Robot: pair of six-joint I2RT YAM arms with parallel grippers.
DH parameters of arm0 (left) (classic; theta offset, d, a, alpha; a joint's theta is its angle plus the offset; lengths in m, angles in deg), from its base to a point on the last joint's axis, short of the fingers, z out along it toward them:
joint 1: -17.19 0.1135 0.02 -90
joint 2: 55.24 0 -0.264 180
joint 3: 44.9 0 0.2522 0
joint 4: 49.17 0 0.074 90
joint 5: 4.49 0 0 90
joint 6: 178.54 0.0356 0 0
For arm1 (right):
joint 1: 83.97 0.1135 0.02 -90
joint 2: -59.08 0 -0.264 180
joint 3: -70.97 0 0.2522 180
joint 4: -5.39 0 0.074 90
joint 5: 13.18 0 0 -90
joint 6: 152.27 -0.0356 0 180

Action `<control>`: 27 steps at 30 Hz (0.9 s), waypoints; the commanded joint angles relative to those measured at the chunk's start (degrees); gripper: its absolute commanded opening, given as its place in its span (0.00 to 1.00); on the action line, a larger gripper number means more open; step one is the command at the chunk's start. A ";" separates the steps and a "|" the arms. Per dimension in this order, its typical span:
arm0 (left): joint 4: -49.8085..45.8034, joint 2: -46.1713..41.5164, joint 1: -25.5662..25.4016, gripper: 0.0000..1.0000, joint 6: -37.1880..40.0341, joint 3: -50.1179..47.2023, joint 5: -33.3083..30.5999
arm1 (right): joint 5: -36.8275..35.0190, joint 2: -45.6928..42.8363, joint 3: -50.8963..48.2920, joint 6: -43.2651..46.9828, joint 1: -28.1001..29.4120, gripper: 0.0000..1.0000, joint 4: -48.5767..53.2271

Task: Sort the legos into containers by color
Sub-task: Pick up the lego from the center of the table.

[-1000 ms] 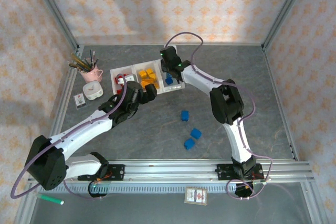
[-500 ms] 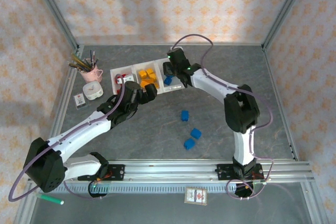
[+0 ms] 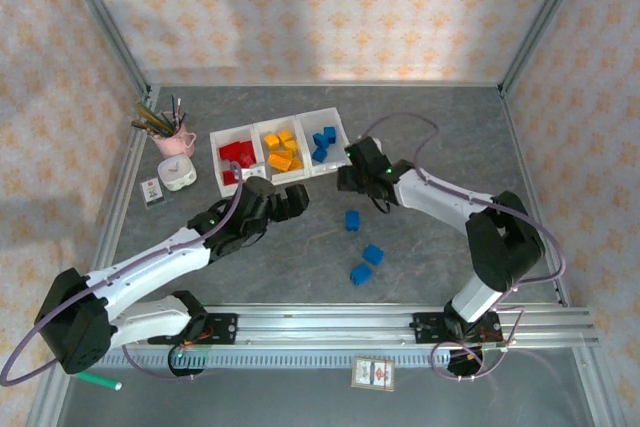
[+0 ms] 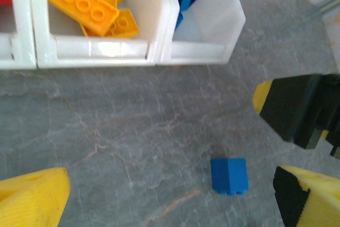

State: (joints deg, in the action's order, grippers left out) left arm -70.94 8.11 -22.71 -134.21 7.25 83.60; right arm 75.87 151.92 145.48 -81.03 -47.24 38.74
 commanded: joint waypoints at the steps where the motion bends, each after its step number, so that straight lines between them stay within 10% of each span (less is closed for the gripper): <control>1: 2.51 0.35 -2.15 0.99 -3.27 -1.40 -1.20 | -0.54 -2.92 -3.46 -4.49 2.74 0.81 2.17; 12: 6.42 0.77 -3.78 0.99 -7.63 -5.34 -2.61 | -1.97 -0.12 -9.45 -10.41 10.58 0.80 -1.20; 27: 5.90 1.50 -3.76 0.99 -7.32 -5.19 -3.11 | -5.79 5.41 -7.40 -6.35 11.01 0.44 -2.27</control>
State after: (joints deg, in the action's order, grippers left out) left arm -66.04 8.88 -25.97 -141.19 2.16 82.07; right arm 73.07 156.38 136.80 -88.20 -36.48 36.93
